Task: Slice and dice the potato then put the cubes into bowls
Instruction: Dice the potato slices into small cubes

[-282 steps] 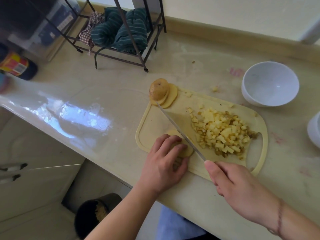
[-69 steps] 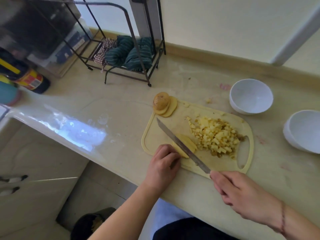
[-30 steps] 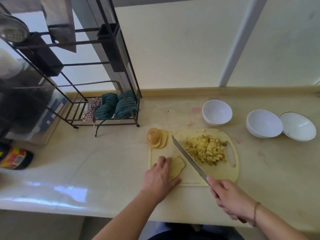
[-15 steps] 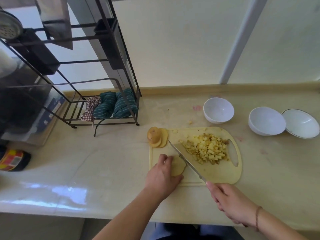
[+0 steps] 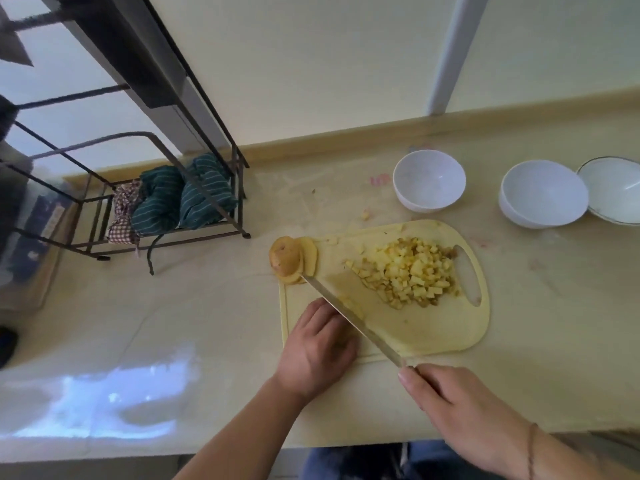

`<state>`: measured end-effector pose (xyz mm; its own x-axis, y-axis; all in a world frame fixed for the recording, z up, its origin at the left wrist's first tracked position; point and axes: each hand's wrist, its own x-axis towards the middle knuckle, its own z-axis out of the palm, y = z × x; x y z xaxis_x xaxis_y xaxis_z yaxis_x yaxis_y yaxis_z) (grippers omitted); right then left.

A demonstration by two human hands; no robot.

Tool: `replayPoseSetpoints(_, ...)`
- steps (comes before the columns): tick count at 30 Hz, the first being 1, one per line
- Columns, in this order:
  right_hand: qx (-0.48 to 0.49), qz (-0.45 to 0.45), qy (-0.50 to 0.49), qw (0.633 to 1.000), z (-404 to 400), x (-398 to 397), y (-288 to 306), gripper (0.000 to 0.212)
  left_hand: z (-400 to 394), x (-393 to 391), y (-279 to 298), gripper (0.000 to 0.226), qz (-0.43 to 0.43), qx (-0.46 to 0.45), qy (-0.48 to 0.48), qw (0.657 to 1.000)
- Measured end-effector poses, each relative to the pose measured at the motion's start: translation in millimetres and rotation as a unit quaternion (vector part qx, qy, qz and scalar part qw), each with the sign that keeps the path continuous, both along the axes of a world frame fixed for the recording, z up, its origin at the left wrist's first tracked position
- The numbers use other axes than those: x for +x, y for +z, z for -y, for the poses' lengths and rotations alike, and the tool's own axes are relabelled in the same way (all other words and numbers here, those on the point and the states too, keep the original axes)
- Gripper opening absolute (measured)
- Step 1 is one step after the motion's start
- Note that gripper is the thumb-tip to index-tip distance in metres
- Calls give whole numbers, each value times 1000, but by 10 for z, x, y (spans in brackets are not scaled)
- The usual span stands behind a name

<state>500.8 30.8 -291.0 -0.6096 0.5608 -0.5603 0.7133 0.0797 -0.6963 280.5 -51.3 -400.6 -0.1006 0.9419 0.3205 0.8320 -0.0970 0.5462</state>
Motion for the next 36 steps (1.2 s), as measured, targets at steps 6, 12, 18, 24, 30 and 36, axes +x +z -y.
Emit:
replayPoseSetpoints(6,19,-7,6,1000,-23,22,71,56,-19,20,45,31,-4,1,11,1000)
replayPoseSetpoints(12,67,-17,-14,998,-126,165,205,47,-311,198,274,31,12,47,11,999)
replayPoseSetpoints(18,96,-32,-22,995,-327,271,240,54,-625,244,315,27,1,6,19,1000)
replayPoseSetpoints(24,87,-21,-26,996,-399,309,326,52,-754,226,440,22,42,-29,82,995)
replayPoseSetpoints(30,169,50,34,984,-472,320,285,52,-669,264,721,10,243,25,259,934)
replayPoseSetpoints(36,274,126,171,938,-514,297,197,65,-718,102,987,21,-21,15,41,999)
